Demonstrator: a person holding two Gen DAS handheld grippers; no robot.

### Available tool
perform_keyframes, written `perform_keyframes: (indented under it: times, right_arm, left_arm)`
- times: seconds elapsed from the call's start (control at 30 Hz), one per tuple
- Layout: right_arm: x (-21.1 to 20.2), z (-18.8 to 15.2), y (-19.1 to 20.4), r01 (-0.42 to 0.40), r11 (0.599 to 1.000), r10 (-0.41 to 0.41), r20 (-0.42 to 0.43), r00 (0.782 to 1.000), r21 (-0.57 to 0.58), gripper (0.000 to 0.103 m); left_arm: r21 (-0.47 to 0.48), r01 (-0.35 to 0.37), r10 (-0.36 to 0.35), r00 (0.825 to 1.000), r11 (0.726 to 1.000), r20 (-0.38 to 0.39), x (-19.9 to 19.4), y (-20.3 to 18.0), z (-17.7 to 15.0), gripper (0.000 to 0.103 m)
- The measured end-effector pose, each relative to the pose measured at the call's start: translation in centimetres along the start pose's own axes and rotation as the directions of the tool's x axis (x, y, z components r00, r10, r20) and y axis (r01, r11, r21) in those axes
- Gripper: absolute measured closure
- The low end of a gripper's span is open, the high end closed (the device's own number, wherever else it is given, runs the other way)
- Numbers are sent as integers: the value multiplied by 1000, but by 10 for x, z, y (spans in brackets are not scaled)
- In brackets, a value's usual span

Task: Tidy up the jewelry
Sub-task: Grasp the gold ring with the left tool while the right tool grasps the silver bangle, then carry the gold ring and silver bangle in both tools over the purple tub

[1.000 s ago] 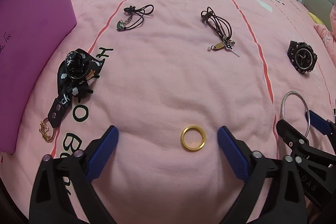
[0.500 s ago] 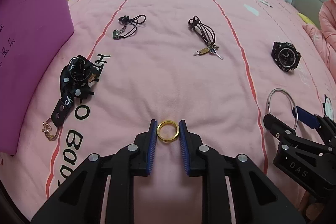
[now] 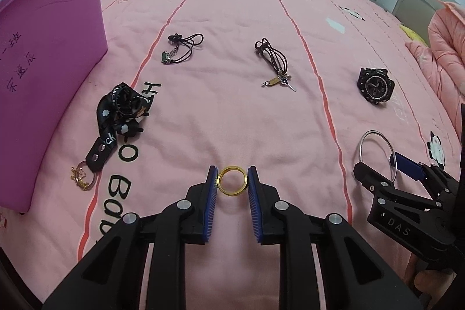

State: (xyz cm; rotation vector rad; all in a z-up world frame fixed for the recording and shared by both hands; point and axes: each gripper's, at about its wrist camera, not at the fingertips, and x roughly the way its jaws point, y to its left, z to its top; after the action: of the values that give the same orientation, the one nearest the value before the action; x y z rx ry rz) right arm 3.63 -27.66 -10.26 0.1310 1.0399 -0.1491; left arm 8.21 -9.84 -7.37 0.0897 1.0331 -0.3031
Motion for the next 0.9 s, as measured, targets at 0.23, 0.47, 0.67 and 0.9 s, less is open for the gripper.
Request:
perform_keyframes:
  times: [0.23, 0.47, 0.67, 0.9]
  right_arm:
    - [-25, -2, -1, -22, 1000, 21, 26, 999, 22, 32]
    - [-66, 2, 9, -55, 998, 53, 60, 997, 32, 32]
    - [-108, 11, 32, -82, 997, 81, 116, 990, 0, 32]
    - [-156, 34, 84, -147, 986, 158, 181, 971, -74, 32]
  left_arm:
    - [11, 14, -14, 1000, 1000, 20, -21, 2, 1, 82]
    - [6, 46, -47, 998, 999, 36, -55, 10, 7, 82]
    - [4, 44, -44, 996, 999, 76, -95, 25, 8, 82]
    - [-21, 28, -24, 988, 999, 152, -153, 58, 20, 82]
